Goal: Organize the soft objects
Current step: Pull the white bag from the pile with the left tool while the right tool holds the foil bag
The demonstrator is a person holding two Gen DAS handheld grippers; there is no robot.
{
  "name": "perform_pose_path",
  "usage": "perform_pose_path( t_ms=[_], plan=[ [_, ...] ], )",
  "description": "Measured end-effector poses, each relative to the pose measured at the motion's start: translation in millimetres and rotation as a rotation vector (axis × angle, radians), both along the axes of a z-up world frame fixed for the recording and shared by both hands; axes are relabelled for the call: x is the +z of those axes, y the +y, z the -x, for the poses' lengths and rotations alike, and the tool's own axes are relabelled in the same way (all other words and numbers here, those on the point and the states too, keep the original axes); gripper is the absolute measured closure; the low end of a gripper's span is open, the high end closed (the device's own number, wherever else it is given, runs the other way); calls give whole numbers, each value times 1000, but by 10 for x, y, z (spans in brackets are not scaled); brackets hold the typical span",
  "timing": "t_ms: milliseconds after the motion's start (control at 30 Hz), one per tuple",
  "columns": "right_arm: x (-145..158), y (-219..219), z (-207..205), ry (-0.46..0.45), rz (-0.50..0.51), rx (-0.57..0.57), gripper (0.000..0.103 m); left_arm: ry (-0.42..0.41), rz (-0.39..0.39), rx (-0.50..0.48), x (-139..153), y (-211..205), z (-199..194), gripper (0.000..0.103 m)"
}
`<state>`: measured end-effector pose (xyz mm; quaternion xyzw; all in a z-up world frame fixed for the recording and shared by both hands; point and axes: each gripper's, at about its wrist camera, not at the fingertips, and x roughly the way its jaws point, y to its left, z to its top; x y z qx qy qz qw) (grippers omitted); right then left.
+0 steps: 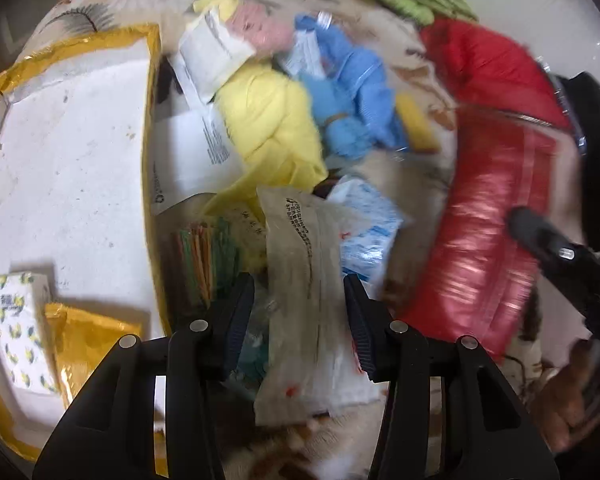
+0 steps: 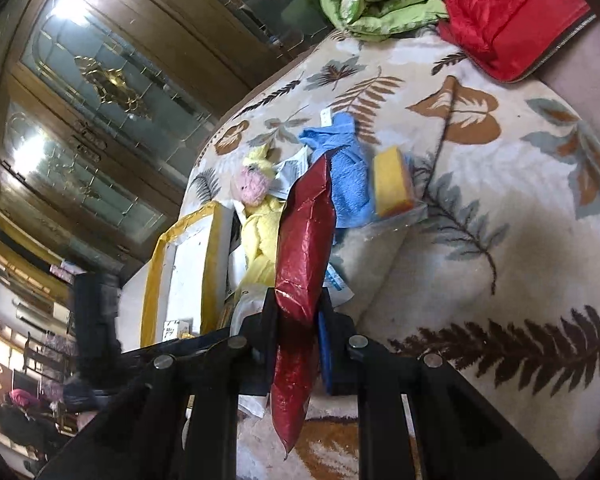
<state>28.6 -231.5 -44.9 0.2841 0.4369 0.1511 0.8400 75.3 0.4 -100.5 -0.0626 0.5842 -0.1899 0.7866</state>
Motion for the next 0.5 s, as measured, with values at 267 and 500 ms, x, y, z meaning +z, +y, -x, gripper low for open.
perform_pose_path(
  t_ms=[267, 500],
  plan=[
    [-34, 41, 183, -8, -53, -72, 88, 38, 177, -49, 144, 68, 165, 80],
    [-28, -26, 345, -21, -60, -31, 88, 0, 57, -61, 116, -166, 281, 88]
  ],
)
